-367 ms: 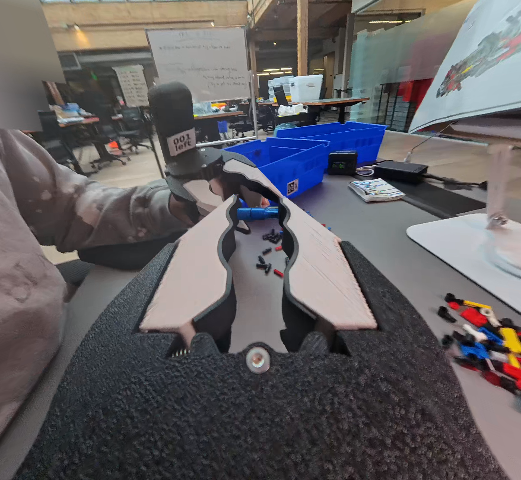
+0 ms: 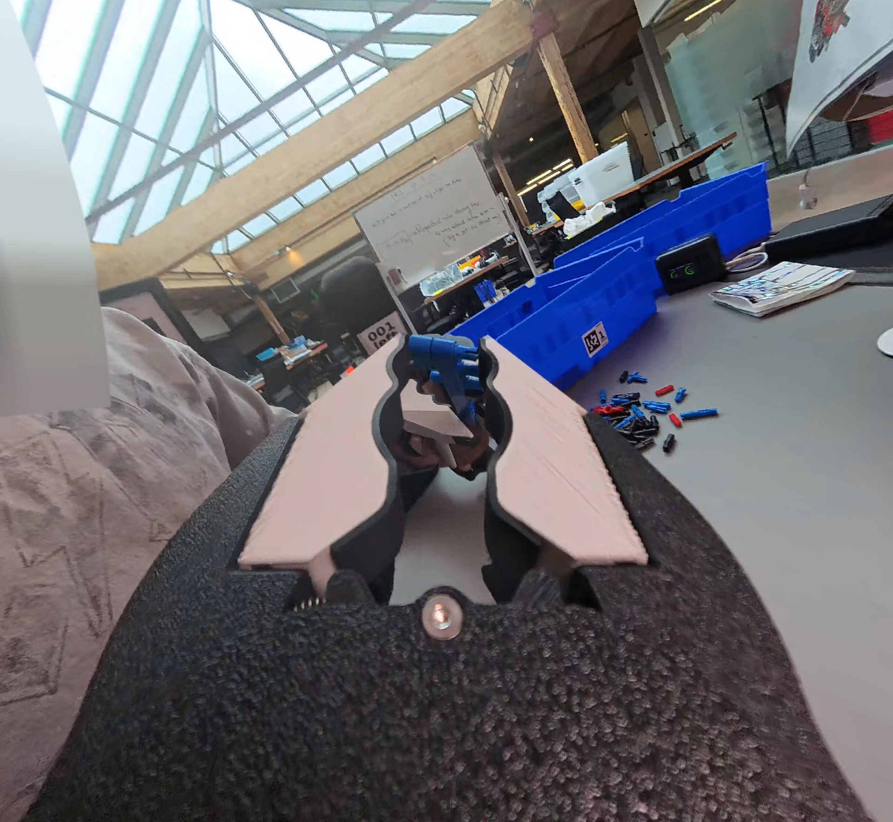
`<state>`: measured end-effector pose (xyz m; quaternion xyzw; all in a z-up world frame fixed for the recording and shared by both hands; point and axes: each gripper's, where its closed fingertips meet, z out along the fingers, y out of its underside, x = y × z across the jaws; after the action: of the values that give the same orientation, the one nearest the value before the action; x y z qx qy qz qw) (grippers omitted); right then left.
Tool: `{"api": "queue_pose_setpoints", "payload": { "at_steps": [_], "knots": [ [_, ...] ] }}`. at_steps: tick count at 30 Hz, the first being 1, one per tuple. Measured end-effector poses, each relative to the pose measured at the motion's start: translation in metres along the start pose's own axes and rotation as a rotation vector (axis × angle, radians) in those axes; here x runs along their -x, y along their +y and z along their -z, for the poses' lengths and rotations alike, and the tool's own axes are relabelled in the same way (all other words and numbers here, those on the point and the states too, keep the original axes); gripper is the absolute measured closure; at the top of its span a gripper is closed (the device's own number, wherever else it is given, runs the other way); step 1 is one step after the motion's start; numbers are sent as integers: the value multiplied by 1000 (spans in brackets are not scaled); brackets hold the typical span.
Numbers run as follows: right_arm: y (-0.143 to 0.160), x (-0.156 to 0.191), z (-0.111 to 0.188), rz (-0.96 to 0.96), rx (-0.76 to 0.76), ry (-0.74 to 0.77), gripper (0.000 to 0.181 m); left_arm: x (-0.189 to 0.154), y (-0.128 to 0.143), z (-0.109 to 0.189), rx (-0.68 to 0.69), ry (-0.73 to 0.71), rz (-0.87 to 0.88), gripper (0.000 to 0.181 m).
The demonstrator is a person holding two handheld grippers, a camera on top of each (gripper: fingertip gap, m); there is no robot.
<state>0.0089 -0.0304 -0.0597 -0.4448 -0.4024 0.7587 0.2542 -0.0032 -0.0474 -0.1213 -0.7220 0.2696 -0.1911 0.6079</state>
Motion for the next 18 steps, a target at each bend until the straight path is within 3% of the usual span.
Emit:
{"api": "queue_pose_setpoints", "payload": {
  "at_steps": [1,4,8,9,11,14,18],
  "knots": [
    [-2,2,1,-14,-21,-17,147,-3,-3,0,-29,44,75,172],
    [3,2,1,-7,-1,-36,134,-9,-18,6,-117,172,274,174],
    [27,5,-10,55,107,-34,132,-18,-29,10,-170,309,470,174],
    [30,8,-13,50,114,-46,138,-22,-30,10,-174,339,490,174],
    [33,17,-16,60,111,-87,170,-31,-30,7,-167,394,533,174],
    [33,14,-15,33,139,-75,174,-30,-29,7,-161,384,540,175],
    [29,0,-5,-36,147,-27,174,-23,-24,10,-119,311,417,158]
  ]
}}
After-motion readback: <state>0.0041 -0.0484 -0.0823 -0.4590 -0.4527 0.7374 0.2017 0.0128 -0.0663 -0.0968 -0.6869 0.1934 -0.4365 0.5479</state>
